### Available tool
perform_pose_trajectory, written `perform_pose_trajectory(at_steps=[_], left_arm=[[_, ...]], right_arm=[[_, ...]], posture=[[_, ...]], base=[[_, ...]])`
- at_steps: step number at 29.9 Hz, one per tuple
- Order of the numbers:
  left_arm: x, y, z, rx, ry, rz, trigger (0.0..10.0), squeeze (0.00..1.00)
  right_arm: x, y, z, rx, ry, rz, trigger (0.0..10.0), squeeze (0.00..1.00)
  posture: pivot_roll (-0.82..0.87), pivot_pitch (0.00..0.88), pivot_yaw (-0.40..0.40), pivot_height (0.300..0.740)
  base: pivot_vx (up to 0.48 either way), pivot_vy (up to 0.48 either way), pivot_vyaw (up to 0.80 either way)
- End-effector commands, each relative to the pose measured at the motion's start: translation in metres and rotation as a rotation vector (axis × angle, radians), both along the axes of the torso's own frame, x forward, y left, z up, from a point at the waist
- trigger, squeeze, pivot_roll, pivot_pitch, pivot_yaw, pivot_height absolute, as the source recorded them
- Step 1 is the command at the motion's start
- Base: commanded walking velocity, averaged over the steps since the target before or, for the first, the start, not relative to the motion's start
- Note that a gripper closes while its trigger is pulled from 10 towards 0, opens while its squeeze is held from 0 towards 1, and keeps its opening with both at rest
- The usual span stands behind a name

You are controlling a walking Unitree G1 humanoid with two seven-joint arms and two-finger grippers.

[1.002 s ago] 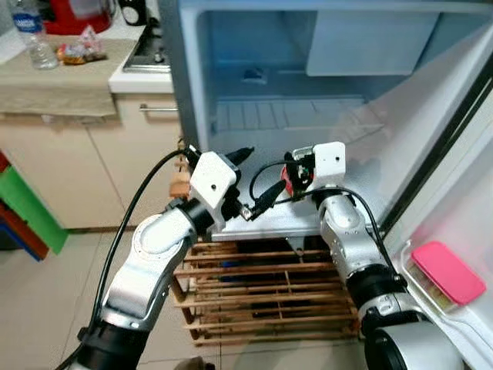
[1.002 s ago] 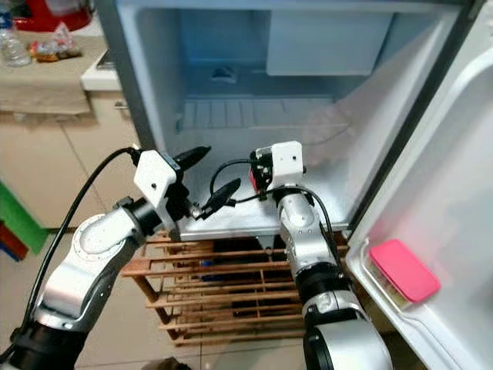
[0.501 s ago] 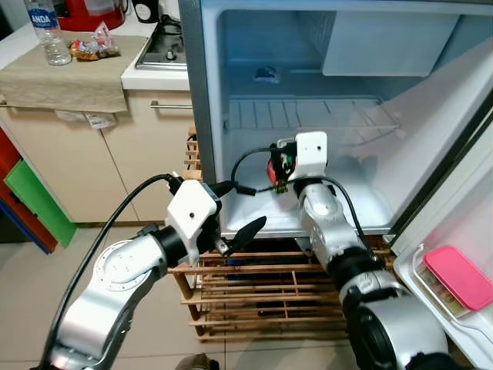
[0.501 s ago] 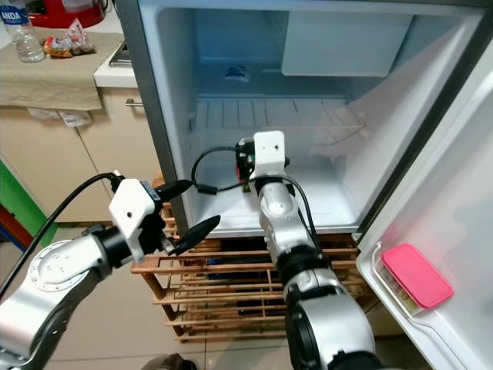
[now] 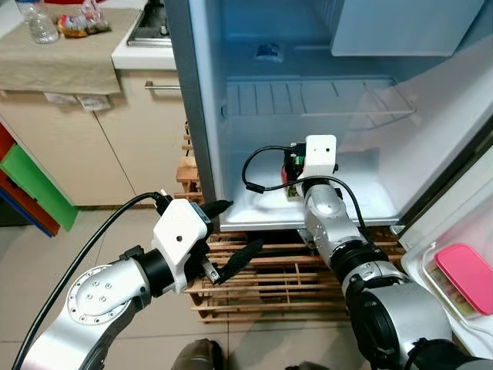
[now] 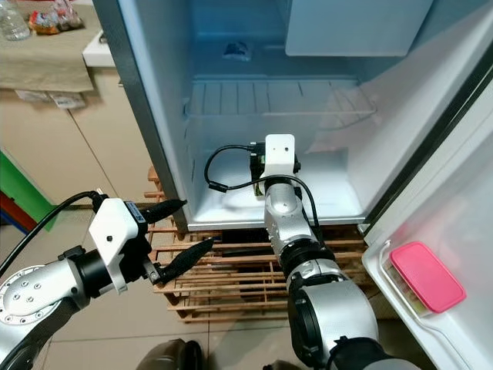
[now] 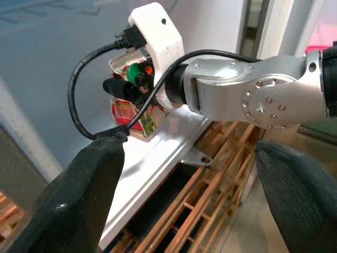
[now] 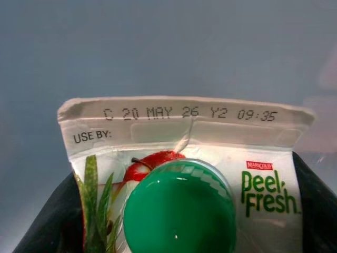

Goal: Restocking fridge

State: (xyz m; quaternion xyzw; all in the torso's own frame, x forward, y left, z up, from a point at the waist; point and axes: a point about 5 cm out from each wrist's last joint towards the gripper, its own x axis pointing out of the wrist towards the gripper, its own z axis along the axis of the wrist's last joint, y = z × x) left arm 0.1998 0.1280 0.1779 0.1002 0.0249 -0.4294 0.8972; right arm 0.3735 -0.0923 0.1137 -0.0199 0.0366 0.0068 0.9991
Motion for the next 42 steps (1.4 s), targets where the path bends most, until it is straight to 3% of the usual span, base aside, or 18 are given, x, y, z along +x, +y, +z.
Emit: perform_pose_trajectory(at_steps=[1,8,9,10,26,33,40,42], left_arm=[[-0.005,0.001,0.004,0.0,0.002,-0.007,10.0,0.0],[-0.011,0.0,0.006,0.0,0.028,-0.014,10.0,0.0],[-0.011,0.0,0.006,0.0,0.029,-0.014,10.0,0.0],[-0.011,0.0,0.005,0.0,0.031,-0.013,10.0,0.0],[0.0,-0.007,0.008,-0.021,0.013,-0.032,10.0,0.0],[0.012,-0.014,0.009,-0.036,-0.024,-0.042,10.0,0.0],[0.03,-0.023,0.008,-0.081,-0.054,-0.03,10.0,0.0],[0.04,-0.025,0.006,-0.117,-0.06,0.005,10.0,0.0]], right_arm=[[0.0,0.003,0.0,-0.002,-0.006,-0.002,10.0,0.0],[-0.002,0.001,-0.002,0.007,-0.007,-0.046,10.0,0.0],[-0.001,0.0,-0.002,0.008,-0.012,-0.053,10.0,0.92],[-0.001,-0.001,-0.001,0.008,-0.015,-0.058,10.0,1.0],[0.002,0.005,0.02,0.005,-0.147,-0.081,10.0,1.0],[-0.01,0.017,0.02,0.057,-0.19,-0.075,10.0,1.0],[-0.014,0.0,0.025,0.06,-0.218,-0.078,10.0,1.0],[-0.019,-0.015,0.027,0.03,-0.23,-0.085,10.0,1.0]], posture=[[0.27,0.203,0.029,0.74],[0.27,0.213,0.035,0.74],[0.27,0.215,0.035,0.74],[0.27,0.215,0.036,0.74],[0.23,0.148,0.029,0.74],[0.19,0.088,0.016,0.74],[0.12,0.0,-0.002,0.74],[0.08,0.0,-0.011,0.74]], base=[[0.0,0.0,0.0],[0.0,0.0,0.0],[0.0,0.0,0.0],[0.0,0.0,0.0],[0.0,0.0,0.0],[0.0,0.0,0.0],[0.0,0.0,0.0],[0.0,0.0,0.0]])
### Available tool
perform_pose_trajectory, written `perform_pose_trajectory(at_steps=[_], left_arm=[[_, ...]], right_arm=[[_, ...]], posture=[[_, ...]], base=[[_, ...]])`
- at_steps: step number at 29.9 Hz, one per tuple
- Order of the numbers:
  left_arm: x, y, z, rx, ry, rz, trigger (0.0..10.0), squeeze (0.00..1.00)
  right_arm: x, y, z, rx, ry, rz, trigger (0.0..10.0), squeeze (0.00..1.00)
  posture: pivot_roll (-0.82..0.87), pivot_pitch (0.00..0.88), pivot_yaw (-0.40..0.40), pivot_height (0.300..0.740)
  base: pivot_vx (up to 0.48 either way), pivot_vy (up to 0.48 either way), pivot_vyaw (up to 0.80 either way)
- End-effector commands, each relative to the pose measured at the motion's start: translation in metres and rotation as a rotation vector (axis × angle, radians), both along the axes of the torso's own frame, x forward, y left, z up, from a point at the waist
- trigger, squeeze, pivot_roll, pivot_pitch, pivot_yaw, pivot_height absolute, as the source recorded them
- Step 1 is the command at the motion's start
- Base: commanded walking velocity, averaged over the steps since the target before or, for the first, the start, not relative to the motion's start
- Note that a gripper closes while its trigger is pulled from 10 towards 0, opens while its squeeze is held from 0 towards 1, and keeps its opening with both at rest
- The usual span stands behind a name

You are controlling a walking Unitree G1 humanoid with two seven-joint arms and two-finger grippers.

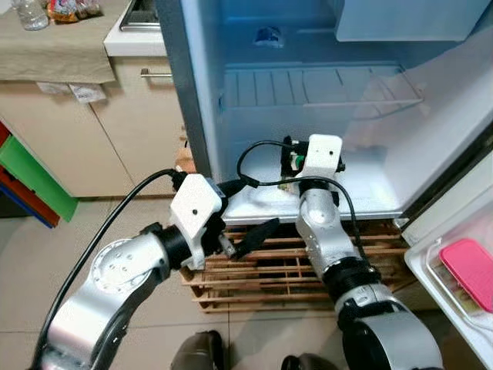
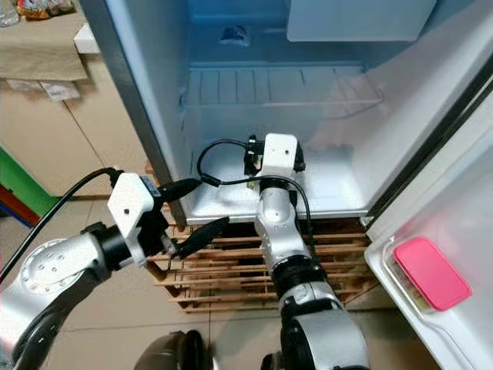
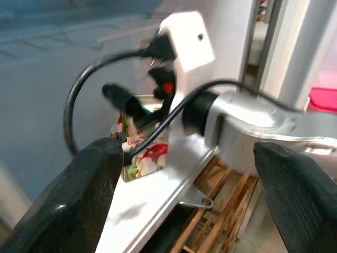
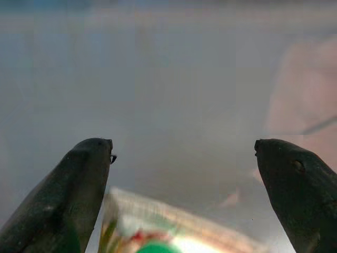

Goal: Restocking fridge

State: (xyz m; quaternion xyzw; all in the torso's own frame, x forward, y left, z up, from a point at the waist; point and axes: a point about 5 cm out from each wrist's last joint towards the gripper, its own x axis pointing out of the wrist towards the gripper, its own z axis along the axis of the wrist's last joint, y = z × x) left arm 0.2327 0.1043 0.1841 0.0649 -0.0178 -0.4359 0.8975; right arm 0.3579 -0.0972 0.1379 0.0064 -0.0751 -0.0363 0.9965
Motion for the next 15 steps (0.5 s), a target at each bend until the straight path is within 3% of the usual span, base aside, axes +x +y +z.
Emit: perform_pose_trajectory(at_steps=[1,8,9,12,14,15], left_arm=[[0.011,-0.003,-0.002,-0.03,-0.012,0.037,10.0,0.0],[0.021,-0.01,-0.006,-0.093,-0.003,0.06,10.0,0.0],[0.026,-0.011,-0.007,-0.103,-0.009,0.075,10.0,0.0],[0.041,-0.007,-0.012,-0.111,-0.019,0.176,10.0,0.0],[0.051,0.012,-0.026,-0.094,0.022,0.361,10.0,0.0],[0.051,0.012,-0.026,-0.094,0.022,0.361,10.0,0.0]], right_arm=[[-0.005,-0.016,0.003,-0.034,-0.002,-0.007,10.0,1.0],[-0.021,-0.047,0.0,-0.119,0.016,-0.045,10.0,1.0],[-0.029,-0.057,0.002,-0.149,0.008,-0.063,10.0,0.0],[-0.055,-0.066,0.01,-0.192,-0.043,-0.023,10.0,0.0],[-0.082,-0.067,0.013,-0.183,-0.124,0.05,10.0,0.0],[-0.082,-0.067,0.013,-0.183,-0.124,0.05,10.0,0.0]], posture=[[0.07,0.0,-0.014,0.74],[0.02,0.0,-0.024,0.74],[0.01,0.0,-0.026,0.74],[-0.02,0.0,-0.014,0.74],[-0.04,0.0,-0.006,0.74],[-0.04,0.0,-0.006,0.74]], base=[[0.0,0.0,0.0],[0.0,0.0,0.0],[0.0,0.0,0.0],[0.0,0.0,0.0],[0.0,0.0,0.0],[0.0,0.0,0.0]])
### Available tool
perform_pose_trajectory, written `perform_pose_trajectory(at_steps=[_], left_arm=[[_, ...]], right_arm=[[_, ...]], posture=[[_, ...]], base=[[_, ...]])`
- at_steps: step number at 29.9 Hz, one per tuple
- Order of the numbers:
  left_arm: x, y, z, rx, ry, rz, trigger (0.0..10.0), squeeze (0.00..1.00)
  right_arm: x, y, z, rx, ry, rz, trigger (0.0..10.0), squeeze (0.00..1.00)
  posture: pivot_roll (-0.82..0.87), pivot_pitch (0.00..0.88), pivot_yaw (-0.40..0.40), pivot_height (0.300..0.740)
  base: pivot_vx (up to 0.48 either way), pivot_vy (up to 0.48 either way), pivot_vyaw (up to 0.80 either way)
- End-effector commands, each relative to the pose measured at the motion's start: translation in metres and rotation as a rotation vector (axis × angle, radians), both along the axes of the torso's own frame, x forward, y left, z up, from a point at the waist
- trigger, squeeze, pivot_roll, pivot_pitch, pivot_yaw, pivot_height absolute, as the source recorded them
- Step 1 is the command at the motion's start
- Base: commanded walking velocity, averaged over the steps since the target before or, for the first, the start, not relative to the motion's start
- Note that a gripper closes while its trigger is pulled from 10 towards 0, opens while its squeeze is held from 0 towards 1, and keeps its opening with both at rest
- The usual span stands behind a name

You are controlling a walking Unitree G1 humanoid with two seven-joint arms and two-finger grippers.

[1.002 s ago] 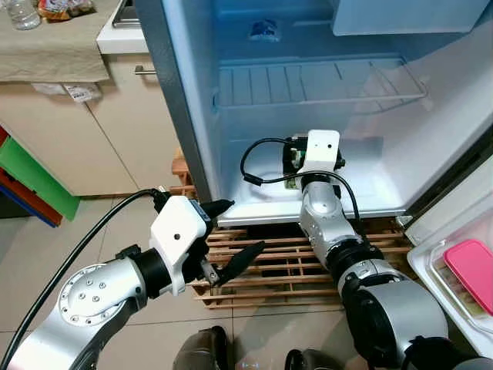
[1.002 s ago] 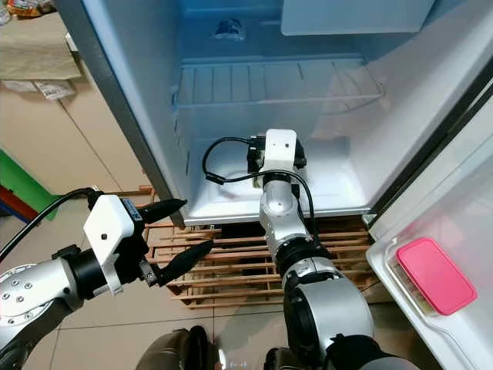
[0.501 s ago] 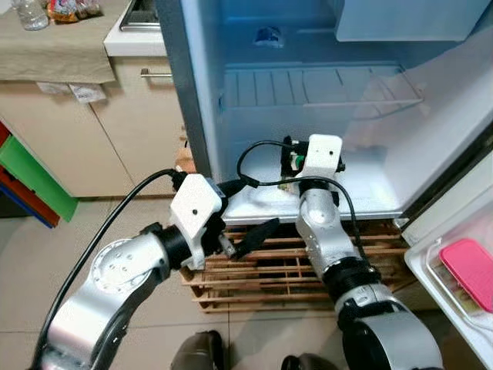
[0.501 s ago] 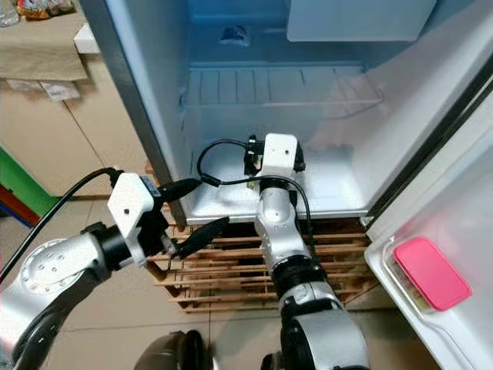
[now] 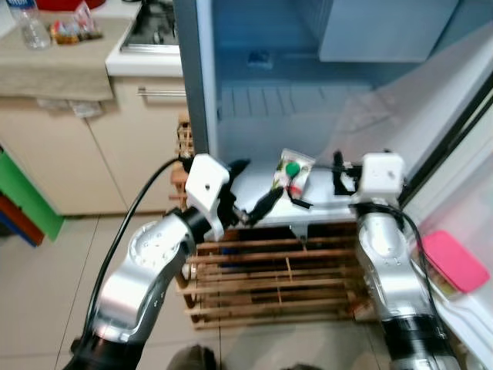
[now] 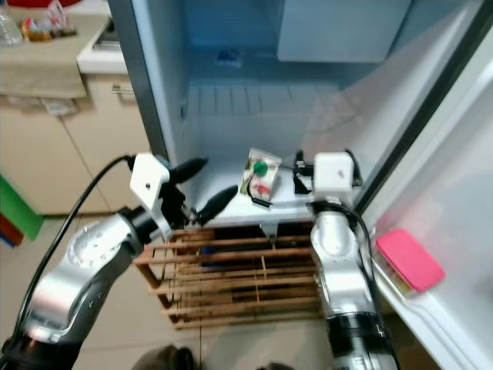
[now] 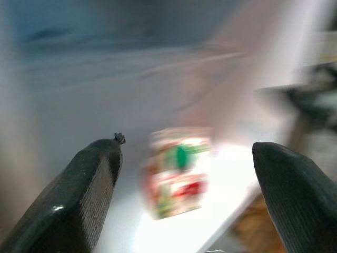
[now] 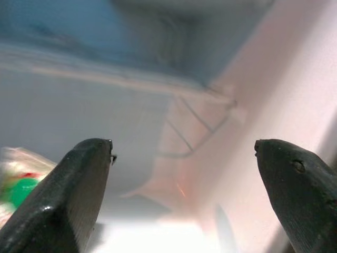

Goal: Restocking fridge

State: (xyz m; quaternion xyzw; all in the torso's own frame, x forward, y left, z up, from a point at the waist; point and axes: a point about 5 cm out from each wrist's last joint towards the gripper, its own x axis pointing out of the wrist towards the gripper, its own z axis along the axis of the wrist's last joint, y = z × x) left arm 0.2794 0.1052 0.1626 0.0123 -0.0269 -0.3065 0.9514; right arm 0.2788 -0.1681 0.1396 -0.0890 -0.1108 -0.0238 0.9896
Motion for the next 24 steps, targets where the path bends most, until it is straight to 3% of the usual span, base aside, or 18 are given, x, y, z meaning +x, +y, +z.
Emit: perform_pose_trajectory(at_steps=[1,2,5,7,9,10,12,19,24], left_arm=[[0.006,0.021,-0.011,-0.005,0.049,0.159,10.0,0.0],[0.006,0.021,-0.011,-0.005,0.049,0.159,10.0,0.0],[0.004,0.052,-0.024,-0.072,0.104,0.383,10.0,0.0],[0.002,0.059,-0.026,-0.055,0.078,0.439,10.0,0.0],[0.0,0.059,-0.023,-0.016,0.035,0.437,10.0,0.0],[-0.009,0.056,-0.021,0.069,-0.058,0.384,10.0,0.0],[-0.014,0.051,-0.022,0.097,-0.079,0.333,10.0,0.0],[-0.01,0.03,-0.01,0.073,-0.116,0.24,10.0,0.0],[-0.007,0.03,-0.007,0.053,-0.13,0.256,10.0,0.0]], right_arm=[[-0.014,0.0,0.01,0.021,-0.085,0.055,10.0,0.0],[-0.014,0.0,0.01,0.021,-0.085,0.055,10.0,0.0],[-0.027,-0.026,-0.019,0.122,0.019,-0.029,10.0,0.0],[-0.028,-0.034,-0.03,0.184,0.075,-0.064,10.0,0.0],[-0.027,-0.034,-0.032,0.203,0.089,-0.059,10.0,0.0],[-0.026,-0.029,-0.035,0.217,0.119,-0.011,10.0,0.0],[-0.025,-0.025,-0.035,0.214,0.125,0.011,10.0,0.0],[-0.014,-0.004,-0.032,0.174,0.118,0.113,10.0,0.0],[-0.012,0.004,-0.032,0.181,0.124,0.141,10.0,0.0]], posture=[[-0.04,0.0,-0.006,0.74],[-0.04,0.0,-0.006,0.74],[-0.03,0.0,0.001,0.74],[-0.02,0.0,0.003,0.74],[-0.02,0.0,0.005,0.74],[-0.01,0.0,0.008,0.74],[-0.01,0.0,0.01,0.74],[0.01,0.0,-0.001,0.74],[0.02,0.0,-0.002,0.74]], base=[[0.0,0.0,0.0],[0.0,0.0,0.0],[0.0,0.0,0.0],[0.0,0.0,0.0],[0.0,0.0,0.0],[0.0,0.0,0.0],[0.0,0.0,0.0],[0.0,0.0,0.0],[0.0,0.0,0.0]])
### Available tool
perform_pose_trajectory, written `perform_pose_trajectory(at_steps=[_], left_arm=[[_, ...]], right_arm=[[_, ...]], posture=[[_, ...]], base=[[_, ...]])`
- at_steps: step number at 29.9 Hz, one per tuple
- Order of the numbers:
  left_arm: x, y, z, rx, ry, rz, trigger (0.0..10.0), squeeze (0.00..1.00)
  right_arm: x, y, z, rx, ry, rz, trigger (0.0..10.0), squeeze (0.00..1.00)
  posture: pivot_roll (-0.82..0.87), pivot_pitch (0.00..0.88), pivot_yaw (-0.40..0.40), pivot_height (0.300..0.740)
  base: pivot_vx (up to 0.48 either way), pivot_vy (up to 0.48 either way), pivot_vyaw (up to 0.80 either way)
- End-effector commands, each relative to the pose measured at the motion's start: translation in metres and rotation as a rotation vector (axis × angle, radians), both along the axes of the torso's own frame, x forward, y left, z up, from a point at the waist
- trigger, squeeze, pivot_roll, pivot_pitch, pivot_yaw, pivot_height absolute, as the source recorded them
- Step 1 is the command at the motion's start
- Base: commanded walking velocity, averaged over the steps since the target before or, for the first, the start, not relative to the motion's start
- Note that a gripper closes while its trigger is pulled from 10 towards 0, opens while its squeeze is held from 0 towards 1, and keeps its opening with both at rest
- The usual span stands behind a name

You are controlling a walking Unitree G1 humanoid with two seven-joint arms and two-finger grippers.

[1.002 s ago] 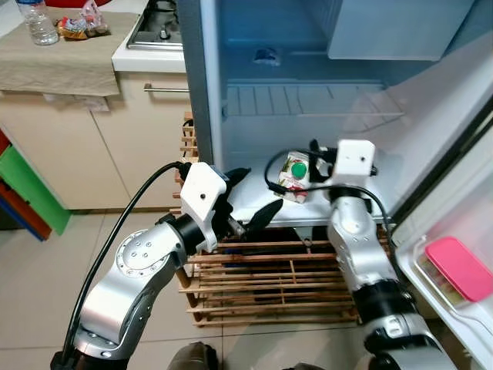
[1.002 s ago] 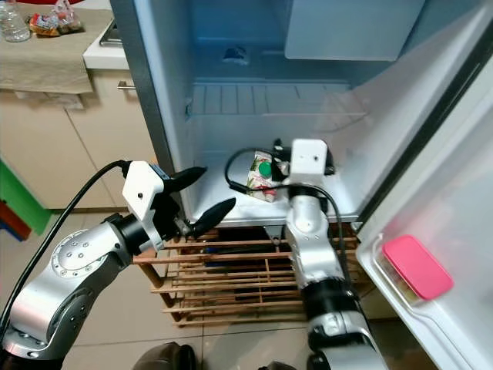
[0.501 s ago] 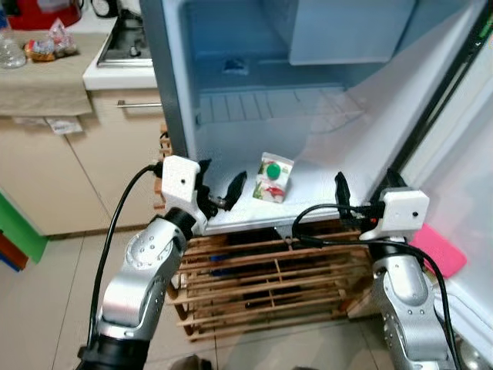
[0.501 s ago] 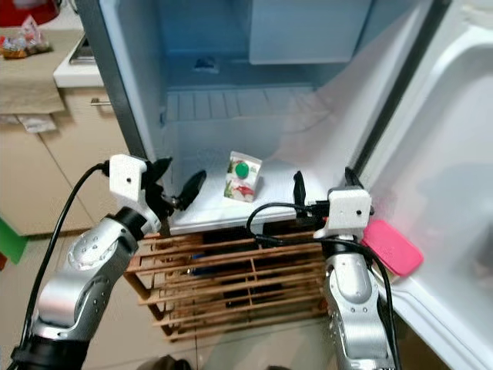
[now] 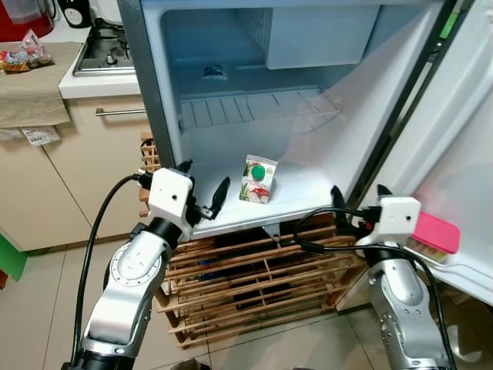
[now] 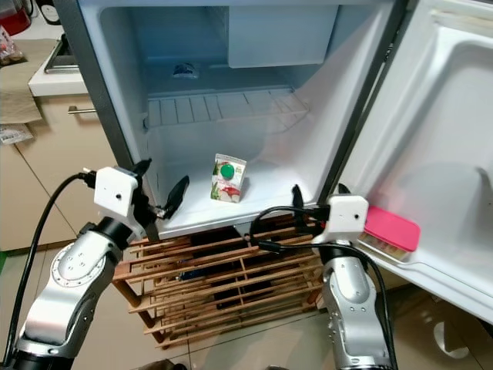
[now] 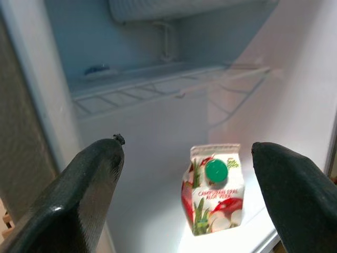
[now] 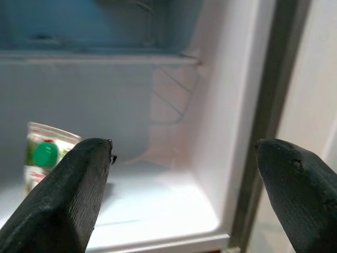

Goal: Restocking fridge

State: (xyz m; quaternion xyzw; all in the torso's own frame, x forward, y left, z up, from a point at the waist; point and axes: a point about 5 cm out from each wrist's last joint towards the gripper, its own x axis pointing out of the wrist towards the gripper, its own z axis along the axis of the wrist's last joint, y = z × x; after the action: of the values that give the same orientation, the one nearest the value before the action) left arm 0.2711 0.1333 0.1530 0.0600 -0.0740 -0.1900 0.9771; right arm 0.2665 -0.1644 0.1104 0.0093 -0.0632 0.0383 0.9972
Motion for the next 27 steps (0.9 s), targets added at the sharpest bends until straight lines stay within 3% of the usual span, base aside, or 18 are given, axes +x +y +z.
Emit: perform_pose_trajectory(at_steps=[1,22,27], left_arm=[[0.001,0.002,0.002,-0.003,-0.009,0.02,10.0,0.0],[0.012,-0.002,0.002,-0.018,-0.002,0.041,10.0,0.0],[0.013,-0.002,0.001,-0.022,0.005,0.033,10.0,0.0]], right_arm=[[0.001,0.001,-0.003,-0.004,0.022,0.008,10.0,0.0],[0.016,0.005,0.002,-0.004,0.03,0.007,10.0,0.0],[0.016,0.008,0.001,-0.004,0.037,0.015,10.0,0.0]], posture=[[0.02,0.0,-0.003,0.74],[0.0,0.0,0.009,0.74],[0.0,0.0,0.014,0.74]], base=[[0.0,0.0,0.0],[-0.262,0.0,0.0],[0.0,0.0,0.0]])
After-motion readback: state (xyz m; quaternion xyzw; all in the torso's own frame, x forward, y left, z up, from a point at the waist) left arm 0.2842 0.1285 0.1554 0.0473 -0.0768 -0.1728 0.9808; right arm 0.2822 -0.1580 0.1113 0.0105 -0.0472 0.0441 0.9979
